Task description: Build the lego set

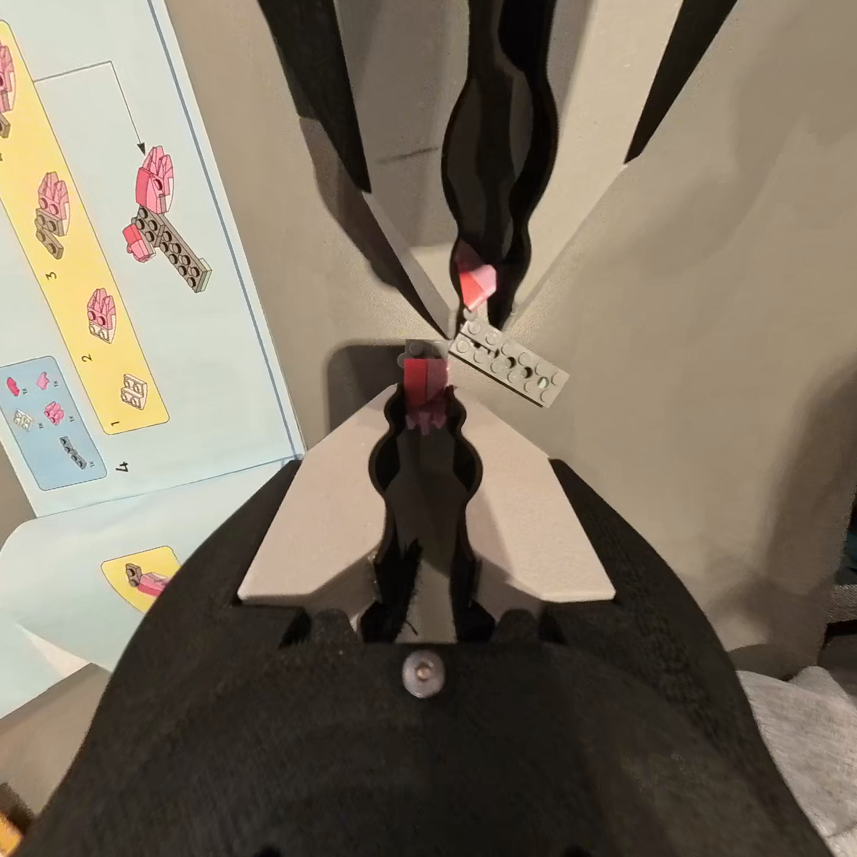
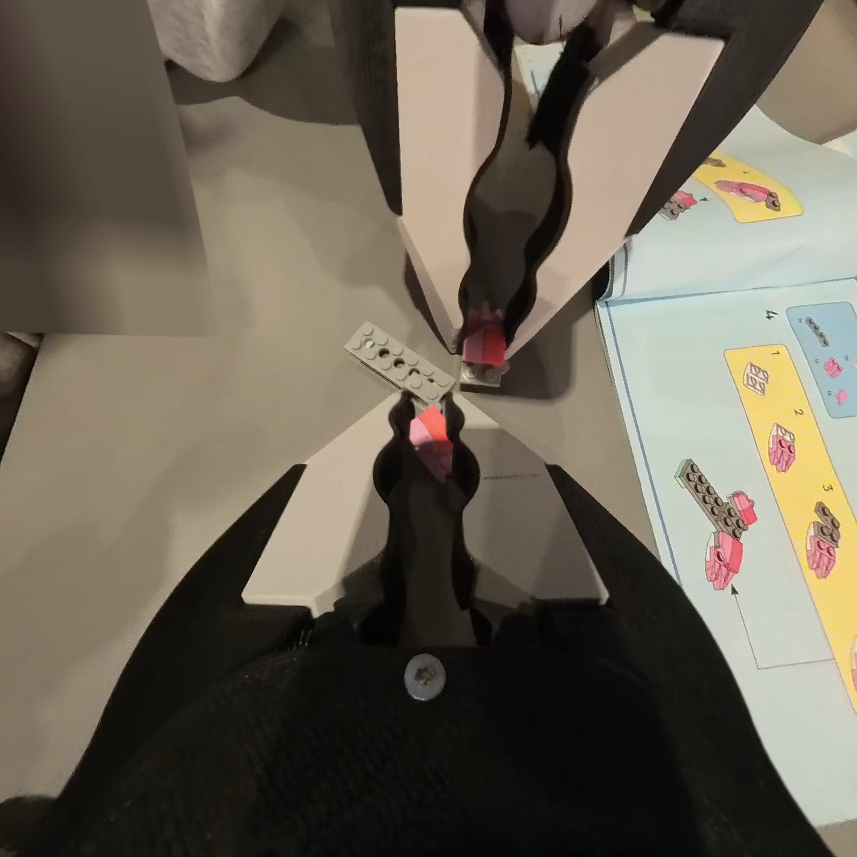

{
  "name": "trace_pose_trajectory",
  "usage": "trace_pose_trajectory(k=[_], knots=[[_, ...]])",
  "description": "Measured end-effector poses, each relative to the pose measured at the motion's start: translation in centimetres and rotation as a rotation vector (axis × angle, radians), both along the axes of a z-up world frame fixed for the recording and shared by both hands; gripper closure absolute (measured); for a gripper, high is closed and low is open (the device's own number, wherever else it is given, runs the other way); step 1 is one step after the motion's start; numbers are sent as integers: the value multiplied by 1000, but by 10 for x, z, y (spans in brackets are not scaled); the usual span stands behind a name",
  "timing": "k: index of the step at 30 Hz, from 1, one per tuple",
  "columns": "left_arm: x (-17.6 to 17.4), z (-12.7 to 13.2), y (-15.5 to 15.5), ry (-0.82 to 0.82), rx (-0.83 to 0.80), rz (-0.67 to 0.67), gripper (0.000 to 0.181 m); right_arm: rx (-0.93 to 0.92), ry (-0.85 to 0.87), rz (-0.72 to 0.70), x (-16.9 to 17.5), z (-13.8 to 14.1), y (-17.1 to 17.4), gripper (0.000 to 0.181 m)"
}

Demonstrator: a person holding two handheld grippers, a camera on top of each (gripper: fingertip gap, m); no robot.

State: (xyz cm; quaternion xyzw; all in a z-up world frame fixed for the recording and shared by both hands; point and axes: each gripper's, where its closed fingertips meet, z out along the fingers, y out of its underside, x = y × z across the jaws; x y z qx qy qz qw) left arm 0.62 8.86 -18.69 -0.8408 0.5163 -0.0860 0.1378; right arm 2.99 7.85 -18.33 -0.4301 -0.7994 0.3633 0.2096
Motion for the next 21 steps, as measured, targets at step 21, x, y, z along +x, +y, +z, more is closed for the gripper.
trace_pose_trajectory(k=[21], knots=[[-6, 16, -2, -25, 52, -25, 165, 72, 18, -95, 8, 5, 29, 129]])
